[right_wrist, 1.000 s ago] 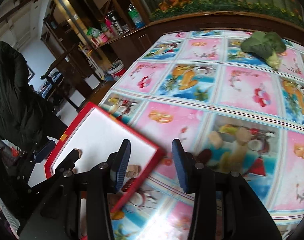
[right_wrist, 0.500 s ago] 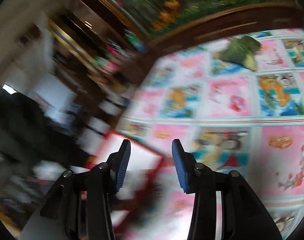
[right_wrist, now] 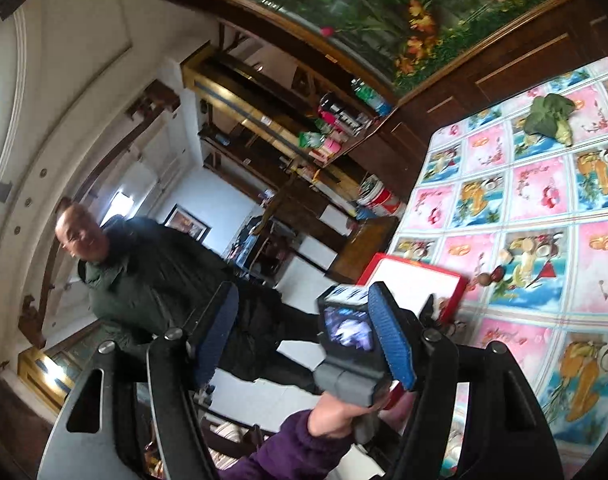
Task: Organize fruits
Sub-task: 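Withdraw both tools from the tray back over the table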
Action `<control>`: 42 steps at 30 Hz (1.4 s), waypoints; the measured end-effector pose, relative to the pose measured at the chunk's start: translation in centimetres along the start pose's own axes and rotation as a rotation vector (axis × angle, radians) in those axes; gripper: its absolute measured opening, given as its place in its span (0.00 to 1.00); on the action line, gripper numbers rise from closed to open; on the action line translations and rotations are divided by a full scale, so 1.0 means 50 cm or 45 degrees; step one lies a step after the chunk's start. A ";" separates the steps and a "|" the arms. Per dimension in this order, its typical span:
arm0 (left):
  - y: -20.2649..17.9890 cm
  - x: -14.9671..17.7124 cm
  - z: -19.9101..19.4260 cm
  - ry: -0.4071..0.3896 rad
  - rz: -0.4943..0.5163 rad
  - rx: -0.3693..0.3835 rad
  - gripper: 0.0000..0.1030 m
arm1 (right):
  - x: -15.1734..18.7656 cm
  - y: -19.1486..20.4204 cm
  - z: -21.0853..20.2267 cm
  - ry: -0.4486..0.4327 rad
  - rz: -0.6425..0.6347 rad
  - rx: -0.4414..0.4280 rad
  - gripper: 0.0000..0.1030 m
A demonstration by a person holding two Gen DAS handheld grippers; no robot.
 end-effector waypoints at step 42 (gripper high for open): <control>-0.057 0.007 0.017 -0.004 0.122 0.076 0.63 | -0.092 -0.425 0.112 0.032 0.085 0.605 0.87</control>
Point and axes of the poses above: each gripper's, at about its wrist camera, not at the fingertips, and z roughly the way its jaws point, y to its left, x to its underside, the point moved 10 cm from there along z, roughly the way its jaws point, and after that the axes turned 2 degrees about z, right-handed, at the moved point
